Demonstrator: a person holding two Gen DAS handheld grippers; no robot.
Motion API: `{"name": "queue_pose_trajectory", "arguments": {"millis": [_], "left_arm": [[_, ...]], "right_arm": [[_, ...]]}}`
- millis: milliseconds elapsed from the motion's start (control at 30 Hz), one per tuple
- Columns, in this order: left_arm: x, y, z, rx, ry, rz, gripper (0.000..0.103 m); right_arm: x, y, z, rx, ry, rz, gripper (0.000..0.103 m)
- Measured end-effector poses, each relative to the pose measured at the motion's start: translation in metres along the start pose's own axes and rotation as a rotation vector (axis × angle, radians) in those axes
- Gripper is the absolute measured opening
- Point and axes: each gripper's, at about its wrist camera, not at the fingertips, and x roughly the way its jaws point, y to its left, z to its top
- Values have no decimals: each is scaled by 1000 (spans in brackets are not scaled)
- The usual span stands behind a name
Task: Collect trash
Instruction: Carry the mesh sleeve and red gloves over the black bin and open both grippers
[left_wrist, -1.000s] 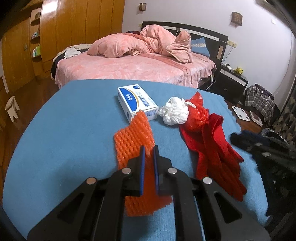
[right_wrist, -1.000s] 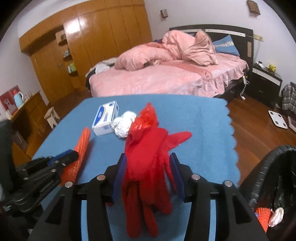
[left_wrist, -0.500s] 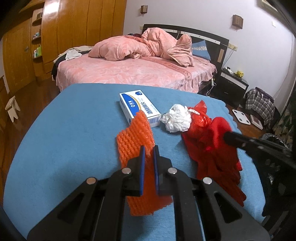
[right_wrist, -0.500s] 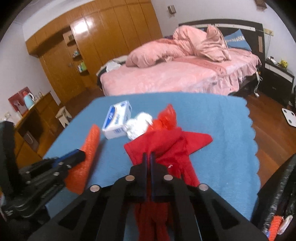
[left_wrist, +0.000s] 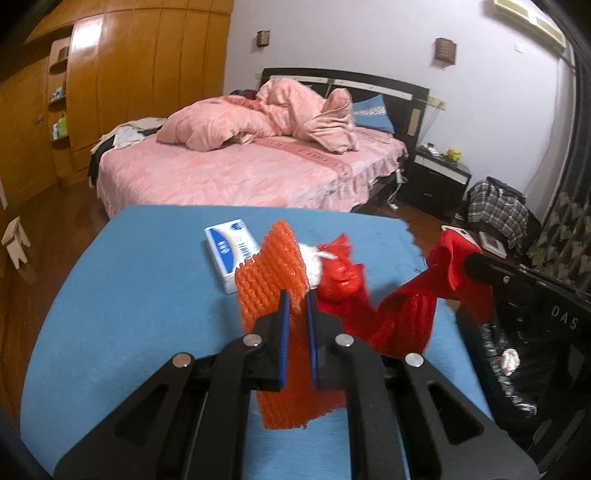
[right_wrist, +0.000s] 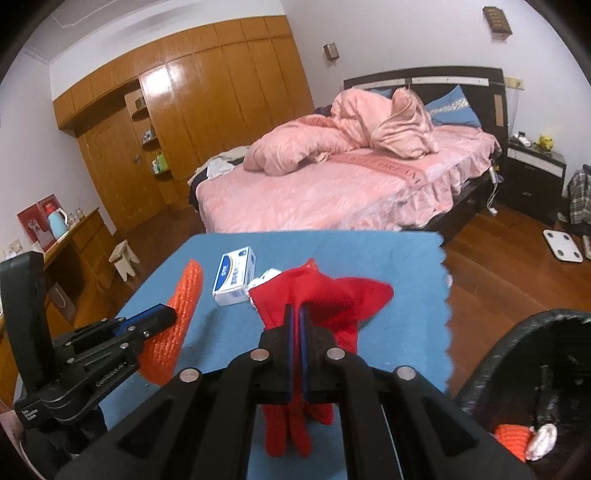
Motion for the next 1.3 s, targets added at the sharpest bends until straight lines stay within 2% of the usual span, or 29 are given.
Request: {"name": "queue_pose_trajectory", "arguments": {"millis": [433, 867, 1300], "left_arm": [[-29, -77, 8, 77, -38, -137, 8], [-35, -150, 5, 169, -45, -257, 8], [-33, -216, 1, 226, -55, -385, 8]], "right_arm": [[-84, -37, 10, 0, -89, -79, 3], [-141, -88, 3, 42, -134, -186, 3], [-181, -130, -10, 86, -152, -296, 3]]}}
